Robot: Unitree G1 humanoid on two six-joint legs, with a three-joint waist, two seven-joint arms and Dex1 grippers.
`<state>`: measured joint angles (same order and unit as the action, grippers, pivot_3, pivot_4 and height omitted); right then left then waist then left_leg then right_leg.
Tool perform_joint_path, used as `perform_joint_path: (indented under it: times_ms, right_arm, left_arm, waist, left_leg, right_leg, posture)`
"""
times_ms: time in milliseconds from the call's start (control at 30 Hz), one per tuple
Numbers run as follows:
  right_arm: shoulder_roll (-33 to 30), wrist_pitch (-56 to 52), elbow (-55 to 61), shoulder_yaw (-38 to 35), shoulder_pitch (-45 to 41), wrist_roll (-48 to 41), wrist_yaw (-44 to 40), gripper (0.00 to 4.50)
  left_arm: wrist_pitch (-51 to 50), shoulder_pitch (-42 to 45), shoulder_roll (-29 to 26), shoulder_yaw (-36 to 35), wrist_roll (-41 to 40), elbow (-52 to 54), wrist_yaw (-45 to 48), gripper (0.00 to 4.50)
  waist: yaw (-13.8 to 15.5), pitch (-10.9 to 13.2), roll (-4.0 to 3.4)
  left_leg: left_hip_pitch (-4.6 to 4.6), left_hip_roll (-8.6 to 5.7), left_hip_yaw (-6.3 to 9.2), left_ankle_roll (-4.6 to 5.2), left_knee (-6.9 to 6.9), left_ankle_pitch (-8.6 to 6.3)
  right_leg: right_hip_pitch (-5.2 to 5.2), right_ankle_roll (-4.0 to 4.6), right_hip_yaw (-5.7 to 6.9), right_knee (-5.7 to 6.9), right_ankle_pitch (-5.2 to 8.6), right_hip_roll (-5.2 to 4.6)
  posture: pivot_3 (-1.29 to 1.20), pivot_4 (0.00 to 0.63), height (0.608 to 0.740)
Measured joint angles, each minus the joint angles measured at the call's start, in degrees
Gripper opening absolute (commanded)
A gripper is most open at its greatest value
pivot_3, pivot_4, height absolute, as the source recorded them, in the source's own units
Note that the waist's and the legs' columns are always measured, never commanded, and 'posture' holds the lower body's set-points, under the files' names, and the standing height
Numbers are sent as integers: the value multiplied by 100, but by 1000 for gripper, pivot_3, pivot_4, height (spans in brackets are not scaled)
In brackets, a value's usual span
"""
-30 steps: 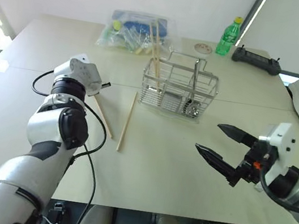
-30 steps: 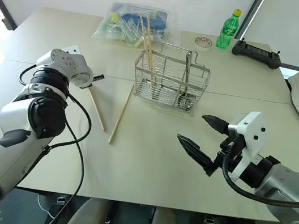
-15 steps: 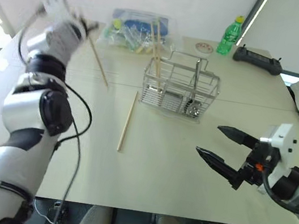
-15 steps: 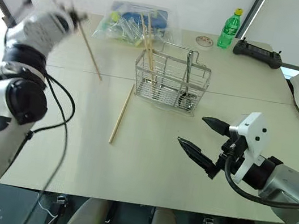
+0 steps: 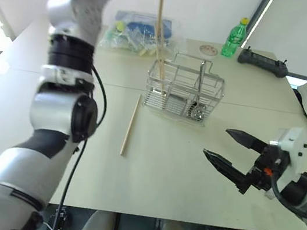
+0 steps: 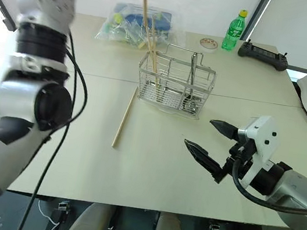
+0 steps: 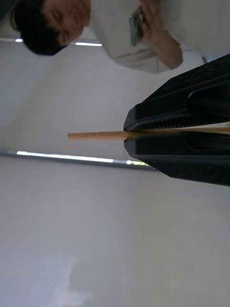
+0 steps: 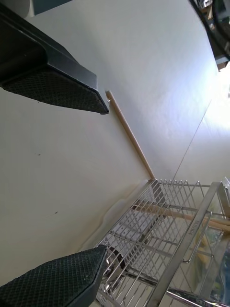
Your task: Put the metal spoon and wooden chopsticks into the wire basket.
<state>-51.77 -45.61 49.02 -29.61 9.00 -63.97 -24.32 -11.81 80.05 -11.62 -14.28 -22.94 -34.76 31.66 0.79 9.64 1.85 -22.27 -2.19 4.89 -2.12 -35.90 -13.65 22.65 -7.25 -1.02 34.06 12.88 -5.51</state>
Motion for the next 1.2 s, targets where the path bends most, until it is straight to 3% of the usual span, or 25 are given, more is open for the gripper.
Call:
perform_joint_path:
  times_ms: [167,700,733,767,867,900,967,1200]
  right_arm:
    - [123,48,123,-41,194,-51,221,4500]
    - [101,224,188,-106,182,-265,568,4500]
    - [94,224,171,-105,161,-268,572,4500]
    - [83,224,130,-105,125,-273,573,4500]
    - [58,224,30,-100,-32,-283,580,4500]
    - [48,224,1,-99,-78,-290,582,4500]
    - [44,223,-34,-84,-120,-314,579,4500]
    - [44,223,-99,-13,-167,-317,601,4500]
  left_arm:
    - [158,-592,230,459,296,303,-131,51]
    - [-117,-1802,522,656,470,933,-777,51]
    - [-172,-1846,535,645,457,1000,-833,719]
    - [-234,-1868,550,630,414,1050,-873,979]
    - [-436,-1887,557,597,294,1195,-974,2451]
    - [-576,-1886,551,555,198,1283,-1015,3176]
    - [-816,-1884,521,487,52,1386,-1038,3945]
    - [-2179,-1264,-144,-131,-876,1524,-1084,3945]
  waist:
    - [-8,1,0]
    - [6,1,-1]
    - [5,1,-1]
    - [5,1,-1]
    - [5,0,-1]
    - [4,0,-1]
    - [3,0,-1]
    - [-6,1,0]
  left_leg:
    - [-7,0,-2,8,1,-4]
    - [-5,-1,1,14,-12,-7]
    - [-5,-1,1,14,-12,-8]
    - [-5,-1,1,15,-13,-8]
    - [-5,-1,1,15,-12,-8]
    - [-5,-1,1,15,-12,-8]
    - [-5,-1,1,16,-12,-8]
    - [-7,0,3,16,-12,-8]
  right_leg:
    - [11,-1,-1,2,-1,2]
    - [0,2,-1,-1,1,2]
    - [0,2,-1,-1,1,2]
    - [0,2,-1,-1,1,2]
    - [0,3,0,-1,2,2]
    - [0,2,0,-1,1,2]
    - [0,2,0,-1,1,3]
    - [3,1,1,1,2,7]
  posture:
    - [0,150,726]
    - [0,150,726]
    - [0,150,726]
    - [0,150,726]
    - [0,150,726]
    - [0,150,726]
    - [0,150,726]
    - [0,150,726]
